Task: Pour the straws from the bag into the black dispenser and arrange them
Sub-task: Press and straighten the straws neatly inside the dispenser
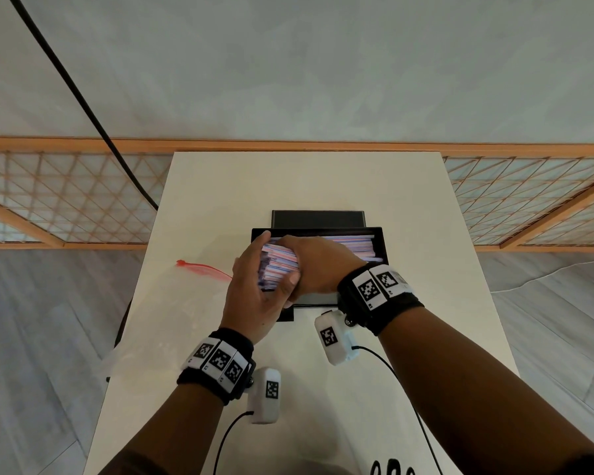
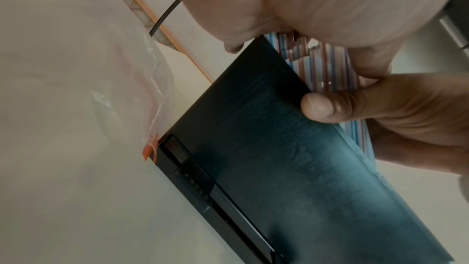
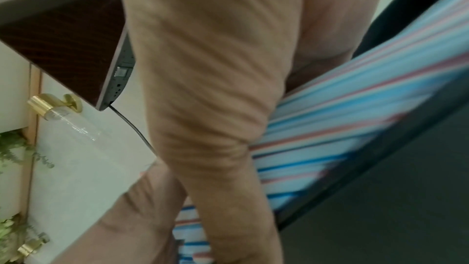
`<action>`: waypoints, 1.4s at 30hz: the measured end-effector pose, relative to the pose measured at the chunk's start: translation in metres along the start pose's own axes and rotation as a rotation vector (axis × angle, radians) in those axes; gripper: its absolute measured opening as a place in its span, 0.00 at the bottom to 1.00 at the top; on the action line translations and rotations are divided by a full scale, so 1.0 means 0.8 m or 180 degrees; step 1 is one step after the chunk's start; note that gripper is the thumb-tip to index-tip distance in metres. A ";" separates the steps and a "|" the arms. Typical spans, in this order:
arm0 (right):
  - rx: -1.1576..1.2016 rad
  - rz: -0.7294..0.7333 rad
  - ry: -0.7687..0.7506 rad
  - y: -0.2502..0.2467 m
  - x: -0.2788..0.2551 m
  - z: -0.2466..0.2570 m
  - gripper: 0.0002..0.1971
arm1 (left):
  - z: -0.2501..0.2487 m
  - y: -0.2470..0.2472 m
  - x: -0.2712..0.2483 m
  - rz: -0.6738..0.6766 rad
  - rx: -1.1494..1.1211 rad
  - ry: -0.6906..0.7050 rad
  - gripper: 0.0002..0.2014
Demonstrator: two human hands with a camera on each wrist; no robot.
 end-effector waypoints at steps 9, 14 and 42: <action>-0.0071 -0.0041 -0.0103 0.002 0.005 0.001 0.42 | -0.010 0.000 0.001 -0.0221 0.0411 0.0189 0.35; -0.0118 -0.0018 -0.0273 0.006 0.007 -0.001 0.45 | -0.012 0.002 0.001 -0.0188 0.0261 0.0142 0.36; 0.0586 -0.0025 -0.0085 0.022 0.004 -0.010 0.30 | -0.009 0.005 0.004 -0.0129 0.0179 0.0045 0.34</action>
Point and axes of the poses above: each hand's wrist, its own x-axis towards the middle knuckle, its own y-axis out of the palm, z = x × y, the point moved 5 cm from there along x, towards the middle knuckle, and after that the axes turned 4 degrees about z, right-handed, at the moved point
